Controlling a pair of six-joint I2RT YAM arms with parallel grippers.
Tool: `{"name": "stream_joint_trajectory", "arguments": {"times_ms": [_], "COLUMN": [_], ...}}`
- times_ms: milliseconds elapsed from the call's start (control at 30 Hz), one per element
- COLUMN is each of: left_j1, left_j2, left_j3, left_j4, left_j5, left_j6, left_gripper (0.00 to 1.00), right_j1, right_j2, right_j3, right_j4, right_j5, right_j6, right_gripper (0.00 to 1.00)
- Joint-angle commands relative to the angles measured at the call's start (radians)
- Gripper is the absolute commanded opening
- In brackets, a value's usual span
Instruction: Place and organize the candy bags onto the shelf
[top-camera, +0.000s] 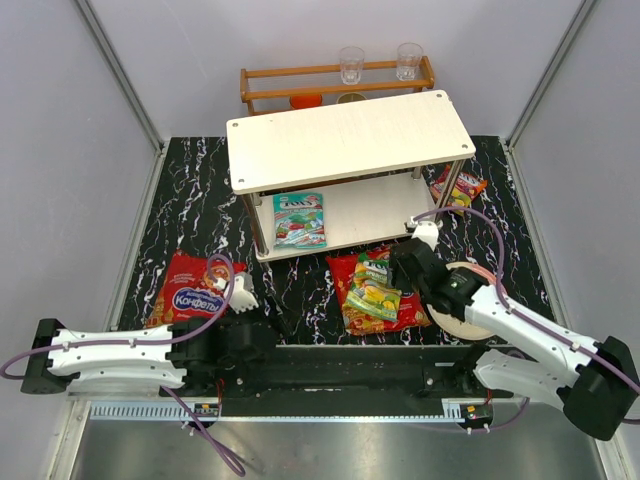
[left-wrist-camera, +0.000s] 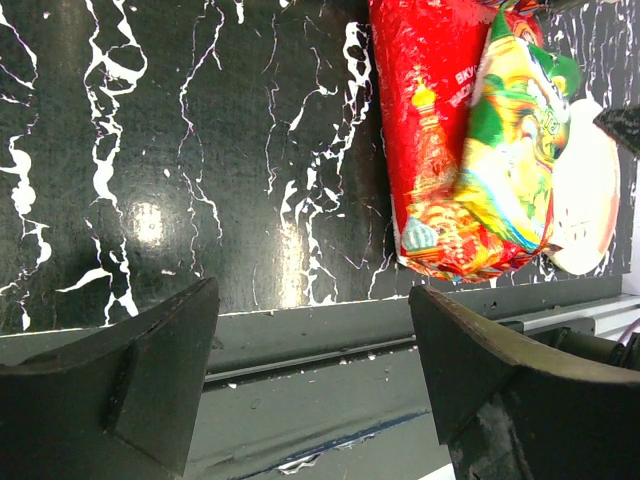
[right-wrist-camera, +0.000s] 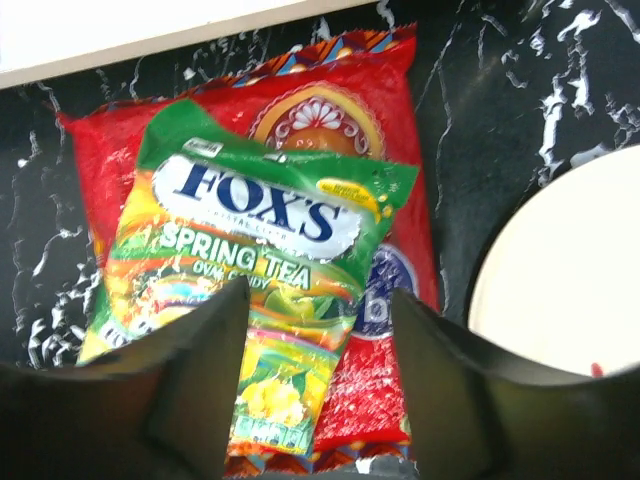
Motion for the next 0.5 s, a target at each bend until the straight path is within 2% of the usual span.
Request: {"name": "stream_joint_trajectory", "arguments": {"times_ms": [0,33,133,167,333,467], "left_j1": [-0.004,-0.006,-0.004,-0.004,-0.004,-0.003], "left_j2": [0.013,0.013,0.01,0.005,-0.01,-0.004], "left_j3": [-0.013,-0.013,-0.02,-0.028,-0.048,-0.045], "left_j4": [0.05,0.054,0.057,0.058,0.089,0.095], "left_j5": [-0.008,-0.006,-0.005,-0.005,-0.011,-0.015], "left_j6": [0.011,0.011,0.013,0.015,0.024,0.034], "left_gripper": [0.8,0.8,0.81,0.81,0.82,0.82], "right_j1": [-0.046,-0.047,-0.047,-0.049,-0.044,0.028], "right_j2": [0.027,0.018,-0.079,-0.162,-0.424,-0.539], "right_j3": [0.037,0.029,-0.055,-0.127,-0.372,-0.437], "right_j4": [0.088,0.1,0.156,0.177,0.295,0.2], "right_j5": [0.048,0.044,0.001,-0.014,-0.068,0.027], "right_j6": [-0.056,-0.04,0.06,0.136,0.433,0.588], "right_gripper": [0.72,0.77,0.8,0.81,0.75,0.73]}}
